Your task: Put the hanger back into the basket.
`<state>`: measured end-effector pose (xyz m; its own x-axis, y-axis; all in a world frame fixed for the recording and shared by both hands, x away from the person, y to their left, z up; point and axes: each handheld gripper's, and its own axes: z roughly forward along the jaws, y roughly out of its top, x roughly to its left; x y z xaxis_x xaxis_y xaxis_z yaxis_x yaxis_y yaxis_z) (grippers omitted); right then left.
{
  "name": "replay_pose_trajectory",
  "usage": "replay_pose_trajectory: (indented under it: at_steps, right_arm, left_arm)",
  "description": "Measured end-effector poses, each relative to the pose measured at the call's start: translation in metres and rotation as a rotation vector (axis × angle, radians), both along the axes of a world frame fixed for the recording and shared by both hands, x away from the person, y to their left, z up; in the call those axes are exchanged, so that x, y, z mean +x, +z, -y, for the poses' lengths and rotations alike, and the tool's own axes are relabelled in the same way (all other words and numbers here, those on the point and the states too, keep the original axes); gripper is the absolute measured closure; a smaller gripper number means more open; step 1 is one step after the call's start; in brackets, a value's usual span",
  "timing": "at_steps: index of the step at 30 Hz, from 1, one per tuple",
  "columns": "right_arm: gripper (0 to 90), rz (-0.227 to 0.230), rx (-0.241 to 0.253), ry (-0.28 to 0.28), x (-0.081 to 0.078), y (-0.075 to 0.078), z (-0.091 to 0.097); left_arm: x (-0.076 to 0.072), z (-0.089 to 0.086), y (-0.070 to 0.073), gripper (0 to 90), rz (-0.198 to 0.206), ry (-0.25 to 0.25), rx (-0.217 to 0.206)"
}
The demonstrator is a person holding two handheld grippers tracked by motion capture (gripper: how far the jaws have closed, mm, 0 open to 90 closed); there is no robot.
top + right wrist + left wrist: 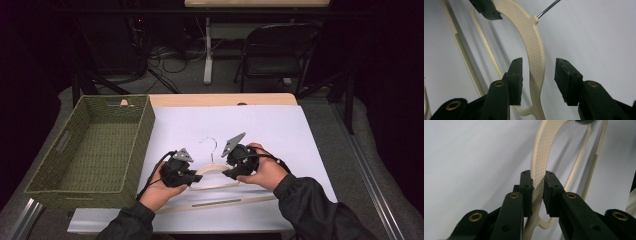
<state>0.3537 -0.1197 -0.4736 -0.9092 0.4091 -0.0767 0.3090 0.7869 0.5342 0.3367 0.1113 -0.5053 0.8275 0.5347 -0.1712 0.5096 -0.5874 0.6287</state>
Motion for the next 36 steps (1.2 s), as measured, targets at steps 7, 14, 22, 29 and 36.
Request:
replay_pose_trajectory:
  at_steps: [7,14,22,29,36]
  right_arm:
    - [60.8,-0.003,-0.026,-0.009,-0.001,-0.014,-0.011]
    - [70.1,-0.004,-0.037,0.009,-0.005,-0.016,-0.020]
    - [75.8,0.066,-0.061,0.070,-0.018,-0.012,-0.021]
    - [76.2,0.128,-0.075,0.104,-0.030,-0.008,-0.020]
    - [75.8,0.135,-0.072,0.109,-0.033,-0.007,-0.020]
  left_arm:
    - [-0.004,-0.001,0.003,79.0,-0.002,-0.010,-0.013]
    - [-0.011,-0.002,0.007,79.2,0.009,-0.021,-0.013]
    - [-0.018,-0.008,0.014,67.7,-0.010,-0.085,-0.041]
    - [-0.025,-0.019,0.013,56.2,-0.049,-0.133,0.016]
    - [-0.024,-0.019,0.002,60.7,-0.090,-0.140,0.027]
